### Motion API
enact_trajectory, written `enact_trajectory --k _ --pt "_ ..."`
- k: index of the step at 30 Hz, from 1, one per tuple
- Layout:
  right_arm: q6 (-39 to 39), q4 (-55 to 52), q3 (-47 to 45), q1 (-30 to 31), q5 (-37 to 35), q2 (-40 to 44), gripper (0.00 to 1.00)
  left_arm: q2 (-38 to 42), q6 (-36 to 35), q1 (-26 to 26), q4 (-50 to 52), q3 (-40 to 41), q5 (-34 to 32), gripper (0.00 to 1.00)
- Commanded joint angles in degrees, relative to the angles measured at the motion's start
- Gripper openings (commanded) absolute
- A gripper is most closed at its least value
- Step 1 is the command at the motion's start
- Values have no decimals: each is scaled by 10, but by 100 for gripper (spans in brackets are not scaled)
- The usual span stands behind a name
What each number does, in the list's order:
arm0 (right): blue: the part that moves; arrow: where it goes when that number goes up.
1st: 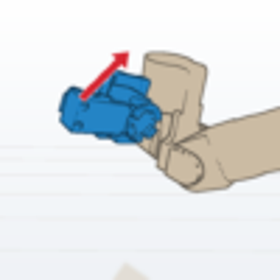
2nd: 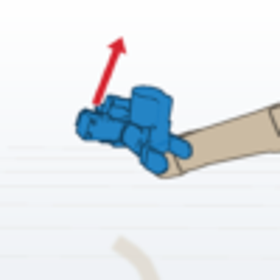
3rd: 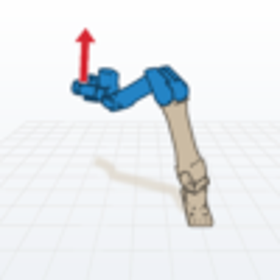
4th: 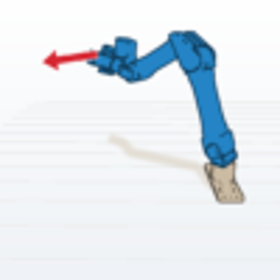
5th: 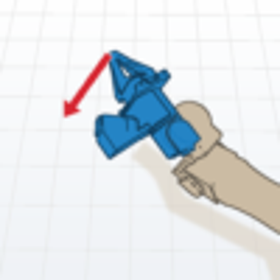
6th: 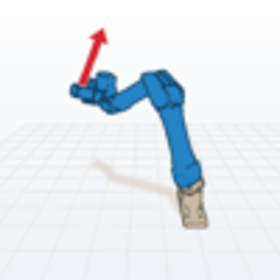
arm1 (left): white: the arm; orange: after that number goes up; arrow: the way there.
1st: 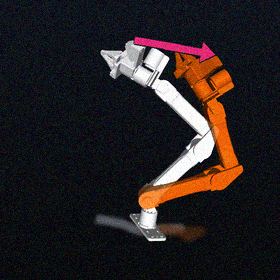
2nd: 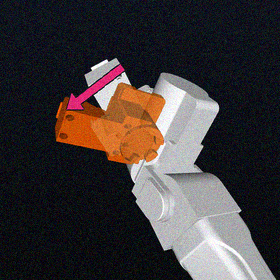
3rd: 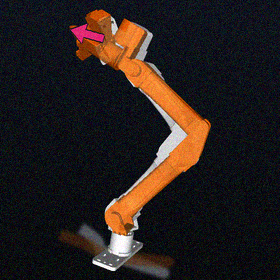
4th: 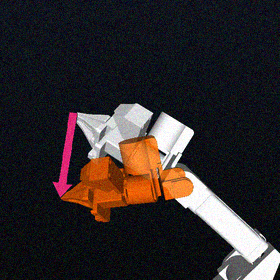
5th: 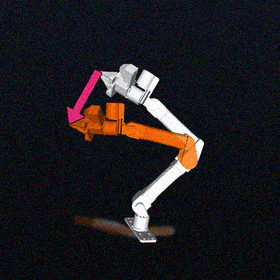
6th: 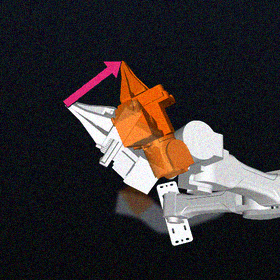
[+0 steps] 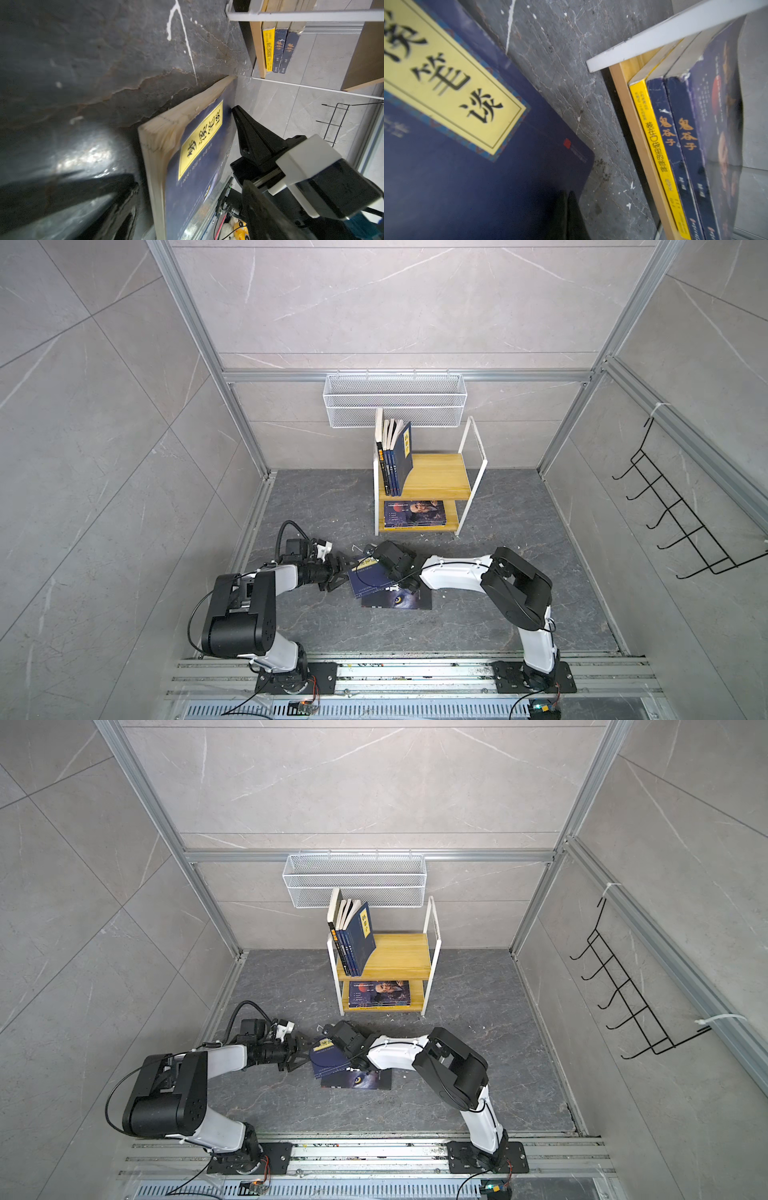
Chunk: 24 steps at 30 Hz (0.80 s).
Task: Stacking books/files
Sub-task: Place the book in the book, then pick up the book from the book.
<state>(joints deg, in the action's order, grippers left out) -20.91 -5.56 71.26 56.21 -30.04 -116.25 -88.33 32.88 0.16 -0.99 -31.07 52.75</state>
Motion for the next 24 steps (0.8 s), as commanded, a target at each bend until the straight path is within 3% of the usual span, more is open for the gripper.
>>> enact_trajectory --k 1,4,6,7,8,9,10,15,24 --pt "20 -38 -10 1 29 -5 4 -21 12 -19 -29 -20 52 75" --pt "27 -40 -12 0 31 0 4 -24 27 -27 -25 -36 76 69" --pt "25 -30 -14 1 30 2 4 -14 20 -28 -18 -34 74 57" --pt "24 -31 -12 0 28 0 4 -5 18 -28 -16 -32 64 46" --pt "25 -40 -6 1 27 -1 3 7 20 -28 -12 -30 51 23" --pt "28 -52 1 1 28 0 2 19 22 -28 -8 -29 38 9" --pt "33 -59 3 1 33 3 2 30 23 -28 -7 -29 35 5" --pt "33 -47 -6 3 17 37 4 60 34 -28 -10 -32 36 0" --pt "27 33 -113 57 -70 200 24 80 69 -29 -14 -50 65 0"
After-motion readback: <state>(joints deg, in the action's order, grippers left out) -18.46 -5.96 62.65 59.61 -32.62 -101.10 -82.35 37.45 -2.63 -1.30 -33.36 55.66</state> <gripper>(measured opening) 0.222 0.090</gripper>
